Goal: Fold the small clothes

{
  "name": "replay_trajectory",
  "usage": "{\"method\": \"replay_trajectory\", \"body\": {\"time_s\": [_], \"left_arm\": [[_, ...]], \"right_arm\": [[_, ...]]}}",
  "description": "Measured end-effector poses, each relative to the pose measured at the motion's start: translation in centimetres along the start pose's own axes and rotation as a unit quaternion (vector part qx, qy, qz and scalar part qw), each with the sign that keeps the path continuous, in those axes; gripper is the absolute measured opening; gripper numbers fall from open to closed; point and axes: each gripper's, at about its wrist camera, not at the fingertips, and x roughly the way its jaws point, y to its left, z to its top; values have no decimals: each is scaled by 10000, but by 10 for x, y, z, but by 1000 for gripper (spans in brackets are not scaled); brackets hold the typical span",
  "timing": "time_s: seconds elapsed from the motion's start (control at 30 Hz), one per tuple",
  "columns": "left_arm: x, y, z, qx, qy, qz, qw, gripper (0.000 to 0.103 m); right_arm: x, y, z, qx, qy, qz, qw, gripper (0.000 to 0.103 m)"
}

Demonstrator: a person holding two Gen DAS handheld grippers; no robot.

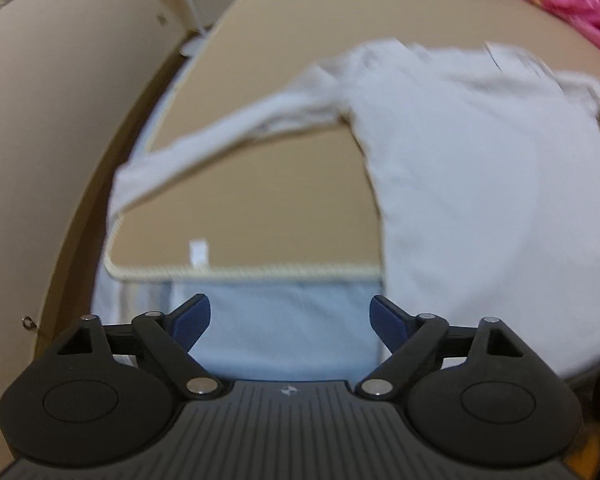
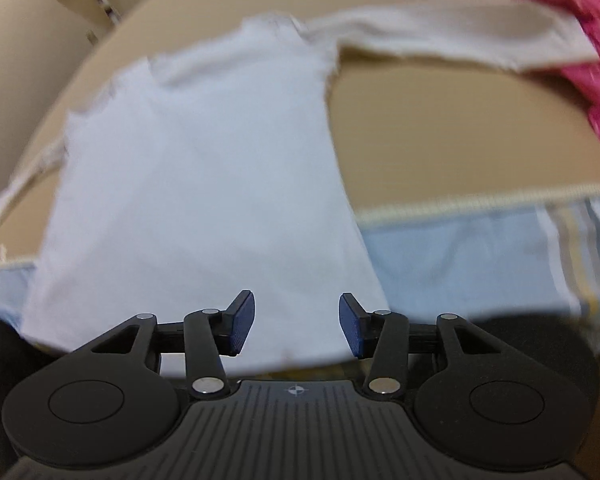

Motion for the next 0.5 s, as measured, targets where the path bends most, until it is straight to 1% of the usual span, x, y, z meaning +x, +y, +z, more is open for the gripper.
{"method": "replay_trajectory", "body": {"time_s": [0.07,0.13,0.2,0.27,0.33,0.37,0.43,0.5], "left_arm": [[7,12,15,-210,24,44,9998,91],[14,20,20,-381,96,-15,9992,91],[22,20,16,-434,231,-249,9985,91],[35,11,4,-303,472,-637,9964,91],[55,-6,-9,-160,813,-1122,9902,91],[69,-16,-17,-93,1039,-1298,9860,91],[93,-35,-24,17,1402,-1400,9802,91],[110,-50,-28,111,1662,-1446,9754,91]], "right_arm": [[0,8,10,-17,-120,18,9999,52],[3,9,13,1,-85,-27,10000,55],[8,4,10,48,-6,-81,10000,57],[17,-7,2,152,56,-202,9997,60],[35,-29,-5,343,178,-381,9985,62],[42,-37,-7,422,252,-406,9980,64],[62,-56,-11,683,479,-375,9958,65],[77,-67,-13,857,572,-286,9943,65]]}}
